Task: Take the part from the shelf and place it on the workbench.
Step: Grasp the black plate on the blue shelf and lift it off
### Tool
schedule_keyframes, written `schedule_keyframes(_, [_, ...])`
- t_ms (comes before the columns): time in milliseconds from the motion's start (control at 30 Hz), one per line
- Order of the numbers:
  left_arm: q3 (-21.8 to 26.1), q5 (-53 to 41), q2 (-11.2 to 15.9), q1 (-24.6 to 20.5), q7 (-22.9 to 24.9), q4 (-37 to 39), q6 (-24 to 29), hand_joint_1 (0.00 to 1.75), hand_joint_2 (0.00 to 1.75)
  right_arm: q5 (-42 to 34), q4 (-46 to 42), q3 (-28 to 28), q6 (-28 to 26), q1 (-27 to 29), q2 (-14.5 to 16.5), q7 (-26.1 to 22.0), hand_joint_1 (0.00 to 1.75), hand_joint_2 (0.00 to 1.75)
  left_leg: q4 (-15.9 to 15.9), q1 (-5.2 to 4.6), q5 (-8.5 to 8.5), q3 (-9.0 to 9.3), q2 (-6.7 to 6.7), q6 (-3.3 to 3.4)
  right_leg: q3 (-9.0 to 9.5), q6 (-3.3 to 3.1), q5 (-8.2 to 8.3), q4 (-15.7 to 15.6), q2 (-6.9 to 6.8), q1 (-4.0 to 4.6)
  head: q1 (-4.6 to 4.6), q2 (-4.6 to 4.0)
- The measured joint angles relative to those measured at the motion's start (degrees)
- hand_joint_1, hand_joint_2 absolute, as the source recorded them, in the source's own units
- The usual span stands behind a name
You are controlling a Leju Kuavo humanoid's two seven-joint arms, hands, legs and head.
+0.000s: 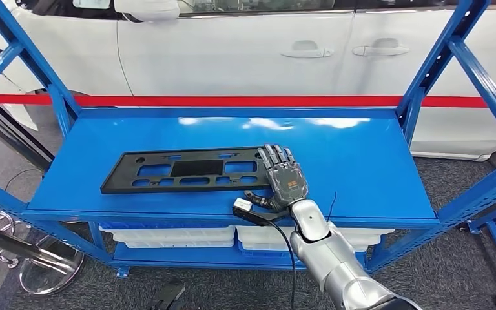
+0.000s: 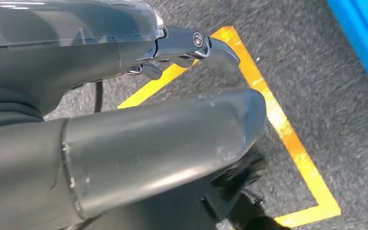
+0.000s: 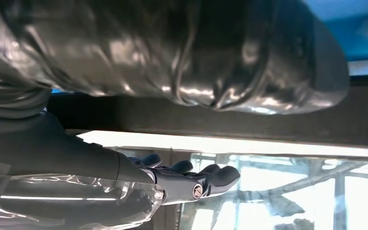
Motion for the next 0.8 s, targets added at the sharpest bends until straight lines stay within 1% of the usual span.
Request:
schedule_keyframes(33, [-0.01,0.03,0.01,-0.09,0.01,0.00,0.02,0.00,0.00,0.00,0.17,0.20,0.12,-0.25,0.01,0.27,0.00,0.00,-2.55,-0.17,0.80,1.12,-0.02,0.33,0.02,0.26,-0.05,-0.05,0.02,0.03,0.00,0.00])
schedule_keyframes(67, [-0.01,0.09,0.01,-0.12,0.01,0.00,0.03,0.00,0.00,0.00,0.34,0.38,0.26,-0.43,0.01,0.57,0.00,0.00,-3.84,-0.35,0.88,1.65,-0.07,0.60,-0.02,0.56,-0.05,-0.14,0.03,0.04,-0.01,0.00])
schedule_keyframes(100, [-0.02,0.18,0.01,-0.11,0.02,0.00,0.05,0.00,0.00,0.00,0.50,0.55,0.43,-0.54,0.02,0.97,0.00,0.00,-4.10,-0.49,0.69,1.80,-0.12,0.81,-0.03,0.91,-0.01,-0.28,0.03,0.07,-0.01,0.00])
schedule_keyframes(133, [-0.02,0.35,0.01,-0.07,0.03,0.00,0.15,0.00,0.00,0.00,0.61,0.75,0.63,-0.62,0.03,1.37,0.00,0.00,-4.43,-0.42,0.78,1.94,-0.16,1.06,0.05,1.29,0.01,-0.49,0.03,0.08,-0.01,0.00])
schedule_keyframes(167, [-0.01,0.53,0.00,-0.01,0.07,0.00,0.31,0.00,0.00,0.00,0.71,0.94,0.80,-0.68,0.04,1.74,0.00,0.00,-4.85,-0.30,0.94,2.19,-0.15,1.34,0.14,1.60,-0.16,-0.37,0.00,0.08,0.00,0.00])
schedule_keyframes(200, [-0.01,0.70,-0.01,-0.02,0.10,0.00,0.48,0.00,0.00,0.00,0.77,1.14,0.95,-0.81,0.04,2.09,0.00,0.00,-5.27,-0.16,1.10,2.47,-0.09,1.69,-0.09,1.84,-0.71,0.34,-0.05,0.12,0.01,0.00])
schedule_keyframes(233, [0.00,0.84,-0.02,-0.09,0.16,0.00,0.65,0.00,0.00,0.00,0.83,1.33,1.06,-0.93,0.03,2.35,0.00,0.00,-5.67,-0.02,1.25,2.74,-0.03,2.00,-0.94,2.00,-1.87,2.26,-0.08,0.16,0.01,0.00])
schedule_keyframes(267, [0.00,0.90,-0.02,-0.15,0.22,0.00,0.73,0.00,0.00,0.00,0.91,1.48,1.13,-0.97,0.01,2.56,0.00,0.00,-5.83,0.00,1.26,2.87,0.02,2.22,-2.47,2.06,-3.52,5.42,-0.12,0.13,0.01,0.00])
schedule_keyframes(300, [0.01,0.94,-0.02,-0.19,0.28,0.00,0.78,0.00,0.00,0.00,1.00,1.61,1.15,-0.94,-0.04,2.67,0.00,0.00,-5.83,-0.04,1.19,2.89,0.04,2.39,-4.42,2.13,-5.23,9.10,-0.12,0.15,0.02,0.00])
schedule_keyframes(333, [0.01,0.97,-0.02,-0.19,0.37,0.00,0.84,0.00,0.00,0.00,1.12,1.72,1.17,-0.83,-0.10,2.70,0.00,0.00,-5.79,-0.08,1.13,2.90,0.03,2.49,-6.28,2.21,-6.45,12.52,-0.12,0.14,0.01,0.00])
schedule_keyframes(367, [0.02,0.97,-0.02,-0.14,0.44,0.00,0.92,0.00,0.00,0.00,1.22,1.78,1.17,-0.70,-0.16,2.73,0.00,0.00,-5.70,-0.11,1.03,2.92,0.02,2.54,-7.45,2.29,-6.63,14.41,-0.13,0.13,0.01,0.00])
schedule_keyframes(400, [0.02,0.97,-0.02,-0.10,0.50,0.00,1.01,0.00,0.00,0.00,1.31,1.83,1.15,-0.62,-0.20,2.72,0.40,0.00,-5.55,-0.11,0.91,2.95,-0.01,2.51,-7.60,2.33,-5.68,14.17,-0.14,0.08,0.01,0.00])
schedule_keyframes(433, [0.02,0.97,-0.04,-0.09,0.54,0.00,1.06,0.00,0.00,0.00,1.36,1.85,1.13,-0.61,-0.21,2.70,0.84,0.00,-5.32,-0.09,0.71,2.99,-0.06,2.41,-6.62,2.33,-3.76,11.77,-0.16,0.00,0.01,0.00])
schedule_keyframes(467, [0.02,0.96,-0.06,-0.09,0.52,0.00,1.09,0.00,0.00,0.00,1.37,1.86,1.10,-0.66,-0.21,2.62,1.27,0.00,-4.96,-0.07,0.43,3.01,-0.11,2.22,-4.96,2.28,-1.63,7.99,-0.21,-0.08,0.01,0.00])
schedule_keyframes(500, [0.02,0.95,-0.08,-0.11,0.45,0.00,1.10,0.00,0.00,0.00,1.38,1.88,1.08,-0.72,-0.21,2.43,1.71,0.00,-4.50,-0.16,0.11,2.91,-0.16,1.94,-3.35,2.15,-0.18,4.53,-0.24,-0.07,0.01,0.00])
schedule_keyframes(533, [0.02,0.95,-0.10,-0.13,0.37,0.00,1.10,0.00,0.00,0.00,1.38,1.89,1.07,-0.78,-0.21,2.18,1.75,0.00,-4.06,-0.26,-0.20,2.80,-0.20,1.67,-2.19,1.92,0.69,1.99,-0.24,-0.04,-0.01,0.00])
schedule_keyframes(567, [0.02,0.95,-0.11,-0.15,0.26,0.00,1.12,0.00,0.00,0.00,1.38,1.90,1.06,-0.77,-0.21,1.85,1.75,0.00,-3.75,-0.35,-0.42,2.70,-0.22,1.39,-1.69,1.66,0.81,0.84,-0.24,0.07,-0.01,0.00])
schedule_keyframes(633, [0.02,0.93,-0.11,-0.16,0.11,0.00,1.19,0.00,0.00,0.00,1.39,1.92,0.97,-0.68,-0.23,1.40,1.75,0.00,-3.66,-0.33,-0.56,2.69,-0.24,0.87,-1.68,0.97,0.66,0.70,-0.16,0.29,-0.01,0.00])
schedule_keyframes(667, [0.02,0.93,-0.11,-0.16,0.05,0.00,1.23,0.00,0.00,0.00,1.39,1.93,0.88,-0.66,-0.24,1.24,1.75,0.00,-3.64,-0.25,-0.69,2.73,-0.22,0.59,-1.58,0.62,0.71,0.57,-0.16,0.25,0.01,0.00])
schedule_keyframes(700, [0.02,0.93,-0.11,-0.16,0.02,0.00,1.26,0.00,0.00,0.00,1.39,1.93,0.78,-0.69,-0.25,1.16,1.75,0.00,-3.12,-0.18,-1.17,2.57,-0.19,0.28,-1.43,0.26,0.79,0.38,-0.15,0.14,0.00,0.00])
schedule_keyframes(733, [0.02,0.93,-0.11,-0.19,-0.02,0.00,1.27,0.00,0.00,0.00,1.38,1.93,0.62,-0.74,-0.24,1.07,1.75,0.00,-1.59,-0.12,-2.18,1.94,-0.16,-0.04,-1.27,-0.02,0.87,0.19,-0.16,-0.02,0.00,0.00])
schedule_keyframes(767, [0.02,0.93,-0.11,-0.22,-0.04,0.00,1.28,0.00,0.00,0.00,1.38,1.93,0.41,-0.78,-0.23,0.97,1.75,0.00,1.15,-0.02,-3.72,0.72,-0.12,-0.35,-1.15,-0.23,0.90,0.06,-0.18,-0.12,-0.01,0.00])
schedule_keyframes(800, [0.02,0.93,-0.11,-0.24,-0.05,0.00,1.31,0.00,0.00,0.00,1.38,1.93,0.15,-0.78,-0.24,0.87,1.75,0.00,4.78,0.05,-5.48,-0.97,-0.11,-0.63,-1.09,-0.35,0.88,0.02,-0.20,-0.12,-0.01,0.00])
